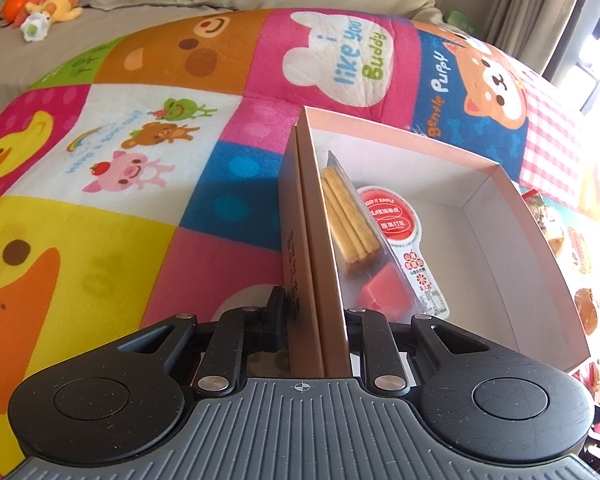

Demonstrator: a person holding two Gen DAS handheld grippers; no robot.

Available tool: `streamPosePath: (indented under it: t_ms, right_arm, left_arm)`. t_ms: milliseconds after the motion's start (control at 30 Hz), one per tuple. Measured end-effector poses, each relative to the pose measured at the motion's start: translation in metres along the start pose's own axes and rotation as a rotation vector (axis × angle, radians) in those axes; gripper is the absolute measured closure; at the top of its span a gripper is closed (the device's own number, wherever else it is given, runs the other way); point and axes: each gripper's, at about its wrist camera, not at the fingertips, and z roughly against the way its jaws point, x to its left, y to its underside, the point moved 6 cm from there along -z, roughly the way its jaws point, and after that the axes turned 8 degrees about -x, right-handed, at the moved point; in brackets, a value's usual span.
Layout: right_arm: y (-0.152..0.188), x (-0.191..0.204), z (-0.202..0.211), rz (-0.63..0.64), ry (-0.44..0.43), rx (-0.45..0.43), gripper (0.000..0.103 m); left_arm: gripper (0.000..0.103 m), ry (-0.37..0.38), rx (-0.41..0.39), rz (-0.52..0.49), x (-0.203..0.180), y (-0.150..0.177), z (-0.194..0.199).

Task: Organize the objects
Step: 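Grasp the yellow cheese stick with the right tool, then lower the yellow cheese stick into the pink box with the right tool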

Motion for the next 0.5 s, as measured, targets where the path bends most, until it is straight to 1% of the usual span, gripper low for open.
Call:
streamPosePath:
  t_ms: [100, 167, 367, 433, 500]
  right_arm:
    - [0.006, 0.012, 0.006, 0.089, -0.001, 0.022, 0.077]
    - [0.010, 0.015, 0.013, 0.126, -0.010, 0.048, 0.079]
    - [0.025, 0.020, 0.047, 0.109, -0.094, 0.173, 0.081]
    - [0.026, 0.025, 0.060, 0.109, -0.110, 0.190, 0.081]
    - [0.022, 0.031, 0.072, 0.113, -0.127, 0.183, 0.081]
  left_arm:
    - [0.081, 0.002, 0.000, -0.003, 0.000, 0.000, 0.000]
    - [0.081, 0.002, 0.000, -0.005, 0.000, 0.000, 0.000]
    - [0.081, 0.003, 0.000, -0.003, -0.001, 0.000, 0.000]
    - [0.081, 0.005, 0.002, 0.001, 0.000, 0.000, 0.000]
    - [0.081, 0.006, 0.003, 0.003, 0.000, 0.000, 0.000]
